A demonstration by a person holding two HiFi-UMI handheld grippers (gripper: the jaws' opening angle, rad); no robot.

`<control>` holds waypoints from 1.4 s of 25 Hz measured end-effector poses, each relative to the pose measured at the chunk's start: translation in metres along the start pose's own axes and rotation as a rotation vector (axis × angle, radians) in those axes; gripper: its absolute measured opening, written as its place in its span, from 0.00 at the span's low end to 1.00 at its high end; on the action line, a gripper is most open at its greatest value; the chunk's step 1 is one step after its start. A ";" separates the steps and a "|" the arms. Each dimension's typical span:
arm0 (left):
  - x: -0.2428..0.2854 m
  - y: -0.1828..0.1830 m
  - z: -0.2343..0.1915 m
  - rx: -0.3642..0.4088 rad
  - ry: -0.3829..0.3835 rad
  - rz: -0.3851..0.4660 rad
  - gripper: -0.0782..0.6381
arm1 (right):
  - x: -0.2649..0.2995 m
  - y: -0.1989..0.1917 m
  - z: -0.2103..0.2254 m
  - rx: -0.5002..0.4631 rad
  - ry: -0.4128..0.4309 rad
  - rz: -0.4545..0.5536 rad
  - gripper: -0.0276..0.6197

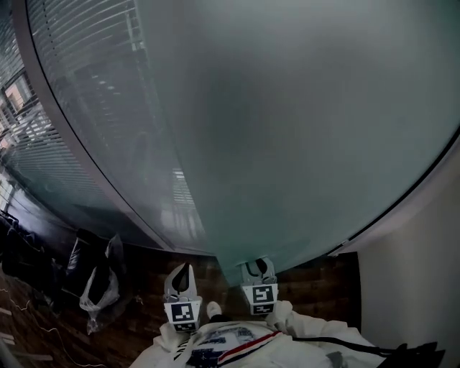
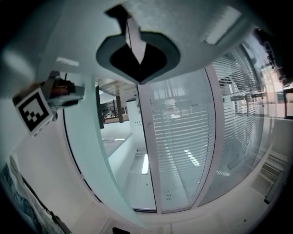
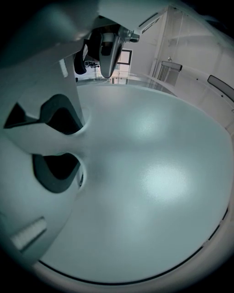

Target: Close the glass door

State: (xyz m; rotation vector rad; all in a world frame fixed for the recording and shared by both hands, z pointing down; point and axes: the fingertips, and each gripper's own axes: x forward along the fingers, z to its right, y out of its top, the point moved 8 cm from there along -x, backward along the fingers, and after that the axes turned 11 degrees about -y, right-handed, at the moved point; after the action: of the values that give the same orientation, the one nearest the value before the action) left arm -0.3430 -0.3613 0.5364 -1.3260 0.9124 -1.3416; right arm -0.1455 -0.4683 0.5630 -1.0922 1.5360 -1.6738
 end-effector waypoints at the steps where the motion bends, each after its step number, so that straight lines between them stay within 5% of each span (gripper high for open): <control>1: 0.006 -0.001 -0.008 0.002 -0.019 0.002 0.11 | 0.004 0.000 -0.001 0.003 -0.016 -0.002 0.22; 15: 0.063 -0.002 -0.078 0.026 -0.226 0.033 0.11 | 0.053 0.007 0.001 0.032 -0.158 0.022 0.22; 35: 0.105 -0.020 -0.131 -0.035 -0.218 -0.045 0.11 | 0.128 0.016 0.013 0.052 -0.274 -0.002 0.22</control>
State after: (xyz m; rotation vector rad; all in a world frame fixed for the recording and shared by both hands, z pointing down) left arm -0.4642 -0.4753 0.5652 -1.4947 0.7641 -1.1916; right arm -0.1965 -0.5876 0.5686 -1.2380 1.3103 -1.4864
